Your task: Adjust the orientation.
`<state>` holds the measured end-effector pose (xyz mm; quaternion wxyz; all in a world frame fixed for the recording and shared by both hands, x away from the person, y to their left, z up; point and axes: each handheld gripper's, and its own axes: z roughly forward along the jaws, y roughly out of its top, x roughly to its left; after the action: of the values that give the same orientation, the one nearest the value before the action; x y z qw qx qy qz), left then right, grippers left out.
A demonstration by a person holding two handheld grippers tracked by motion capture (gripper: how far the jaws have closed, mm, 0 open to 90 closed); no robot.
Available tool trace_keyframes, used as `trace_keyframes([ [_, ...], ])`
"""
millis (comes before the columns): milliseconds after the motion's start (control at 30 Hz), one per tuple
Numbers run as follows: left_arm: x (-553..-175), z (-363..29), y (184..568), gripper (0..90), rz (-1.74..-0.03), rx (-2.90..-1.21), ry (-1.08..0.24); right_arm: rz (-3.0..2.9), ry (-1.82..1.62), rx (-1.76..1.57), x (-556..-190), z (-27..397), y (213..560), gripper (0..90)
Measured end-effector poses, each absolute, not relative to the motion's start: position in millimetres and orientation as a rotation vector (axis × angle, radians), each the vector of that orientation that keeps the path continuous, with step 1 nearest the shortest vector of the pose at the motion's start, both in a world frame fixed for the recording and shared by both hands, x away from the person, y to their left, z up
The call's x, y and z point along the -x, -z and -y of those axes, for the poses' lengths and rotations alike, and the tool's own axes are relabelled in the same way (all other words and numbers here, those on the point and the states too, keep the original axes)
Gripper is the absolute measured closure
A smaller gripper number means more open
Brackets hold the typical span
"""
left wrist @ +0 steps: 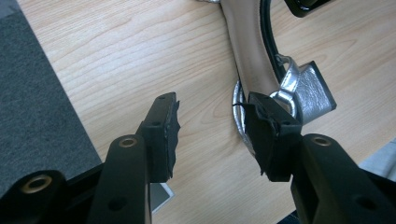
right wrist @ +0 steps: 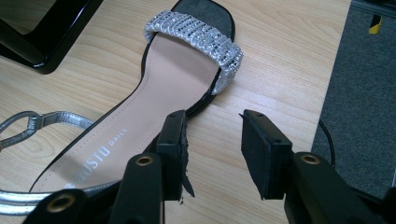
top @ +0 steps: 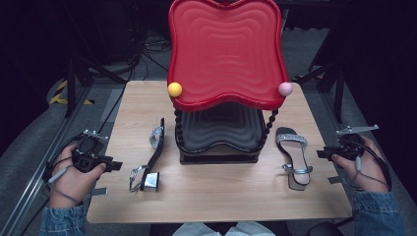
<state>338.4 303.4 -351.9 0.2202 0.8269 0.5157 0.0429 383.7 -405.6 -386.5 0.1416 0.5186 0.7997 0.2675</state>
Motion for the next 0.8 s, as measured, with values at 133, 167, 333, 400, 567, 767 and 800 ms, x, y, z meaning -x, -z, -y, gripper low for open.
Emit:
trace_keyframes([
  [133,-337,-296,349,47.3,-1.401,-2.298,-0.093,-2.290,-0.782,-1.494,-382,409,385,61.3],
  [167,-337,-294,348,45.3,-1.387,-2.308,-0.085,-2.286,-0.786,-1.505,-382,409,385,61.2],
  [333,-330,-279,346,42.7,-1.327,-2.366,-0.033,-2.296,-0.787,-1.507,-383,408,386,60.2],
  [400,-328,-275,347,41.0,-1.312,-2.393,-0.015,-2.304,-0.776,-1.503,-383,408,387,60.0],
  [567,-326,-270,353,38.3,-1.309,-2.448,0.016,-2.309,-0.777,-1.504,-383,405,387,59.6],
  [767,-326,-266,365,39.4,-1.296,-2.497,0.060,-2.335,-0.761,-1.482,-387,402,391,58.5],
  [800,-326,-266,365,39.5,-1.296,-2.497,0.060,-2.339,-0.760,-1.479,-387,402,391,58.4],
])
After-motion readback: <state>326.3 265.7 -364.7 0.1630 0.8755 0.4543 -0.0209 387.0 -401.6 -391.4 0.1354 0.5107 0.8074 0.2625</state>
